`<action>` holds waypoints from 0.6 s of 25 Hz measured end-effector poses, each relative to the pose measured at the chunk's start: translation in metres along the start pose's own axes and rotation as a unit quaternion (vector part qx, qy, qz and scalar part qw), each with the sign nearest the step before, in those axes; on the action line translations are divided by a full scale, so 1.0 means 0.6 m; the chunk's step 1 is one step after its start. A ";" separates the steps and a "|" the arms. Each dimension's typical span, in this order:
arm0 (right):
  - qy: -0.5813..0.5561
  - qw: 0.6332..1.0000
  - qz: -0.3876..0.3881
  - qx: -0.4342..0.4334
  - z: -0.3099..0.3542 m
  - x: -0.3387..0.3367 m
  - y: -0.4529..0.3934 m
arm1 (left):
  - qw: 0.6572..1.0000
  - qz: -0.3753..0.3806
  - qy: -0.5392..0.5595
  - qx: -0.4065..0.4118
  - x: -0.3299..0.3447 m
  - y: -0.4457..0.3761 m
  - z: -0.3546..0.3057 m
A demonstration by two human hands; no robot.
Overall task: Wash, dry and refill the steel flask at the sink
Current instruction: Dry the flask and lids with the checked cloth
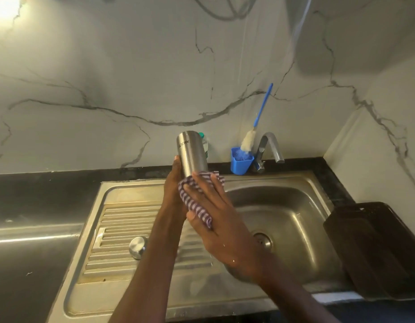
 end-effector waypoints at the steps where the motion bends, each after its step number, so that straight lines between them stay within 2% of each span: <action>1: 0.015 1.000 0.001 0.000 -0.002 0.000 0.003 | 1.000 0.003 0.000 0.001 -0.002 0.001 0.003; 4: -0.044 0.997 -0.041 0.039 -0.024 -0.027 -0.072 | 0.999 0.031 0.023 0.019 0.039 0.025 0.007; 6: -0.063 0.988 -0.114 0.081 -0.054 -0.081 -0.149 | 0.997 0.061 0.035 0.023 0.074 0.047 0.016; 8: -0.119 0.972 -0.154 0.130 -0.078 -0.122 -0.196 | 0.998 0.048 0.016 0.042 0.077 0.044 0.017; 11: -0.178 0.970 -0.114 0.122 -0.054 -0.107 -0.166 | 0.997 0.028 0.018 0.063 0.068 0.036 0.000; 15: -0.140 0.988 -0.008 0.061 0.010 -0.042 -0.009 | 0.999 -0.002 0.004 0.048 0.046 0.046 -0.020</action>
Point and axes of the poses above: each hand's wrist, its own y-axis away from the middle knuckle, its own x-axis out of the palm, z = x × y, the point moved 10 cm from there along -y, towards the middle knuckle, and after that the axes turned 4 degrees about -z, right-handed, at the moved point
